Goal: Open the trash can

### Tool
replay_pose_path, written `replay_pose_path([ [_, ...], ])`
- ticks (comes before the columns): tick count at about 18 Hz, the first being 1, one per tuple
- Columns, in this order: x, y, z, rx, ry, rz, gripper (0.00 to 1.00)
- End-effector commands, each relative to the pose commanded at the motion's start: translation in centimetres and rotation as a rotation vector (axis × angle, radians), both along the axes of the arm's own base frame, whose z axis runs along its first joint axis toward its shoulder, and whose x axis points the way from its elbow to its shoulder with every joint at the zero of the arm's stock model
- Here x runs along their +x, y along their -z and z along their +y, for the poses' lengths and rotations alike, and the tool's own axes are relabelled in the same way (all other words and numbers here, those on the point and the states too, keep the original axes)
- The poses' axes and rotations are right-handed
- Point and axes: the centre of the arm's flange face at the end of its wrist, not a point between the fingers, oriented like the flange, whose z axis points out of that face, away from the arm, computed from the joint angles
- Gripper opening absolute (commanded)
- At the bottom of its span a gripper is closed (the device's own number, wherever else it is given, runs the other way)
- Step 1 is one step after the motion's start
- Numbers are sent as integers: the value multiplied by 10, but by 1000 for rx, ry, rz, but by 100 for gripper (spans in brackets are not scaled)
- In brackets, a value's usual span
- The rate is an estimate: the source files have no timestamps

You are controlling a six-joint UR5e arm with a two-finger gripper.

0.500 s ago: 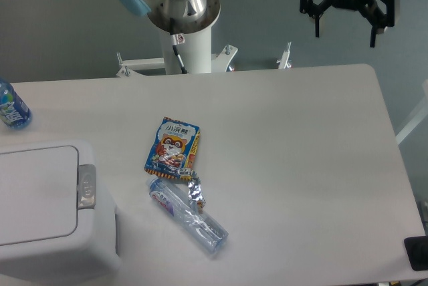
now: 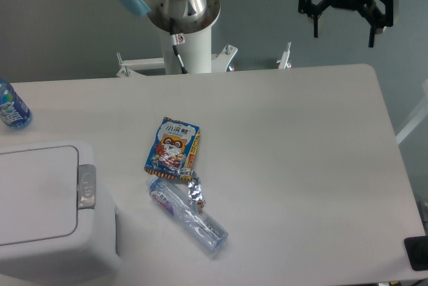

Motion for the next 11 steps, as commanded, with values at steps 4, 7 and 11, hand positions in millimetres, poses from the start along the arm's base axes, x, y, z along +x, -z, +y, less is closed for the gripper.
replay_pose_path([
  [4, 22, 2, 41, 81, -123, -14, 100],
  [7, 44, 2, 69, 138, -186, -35, 100],
  [11, 76, 14, 122, 218, -280, -90, 100],
])
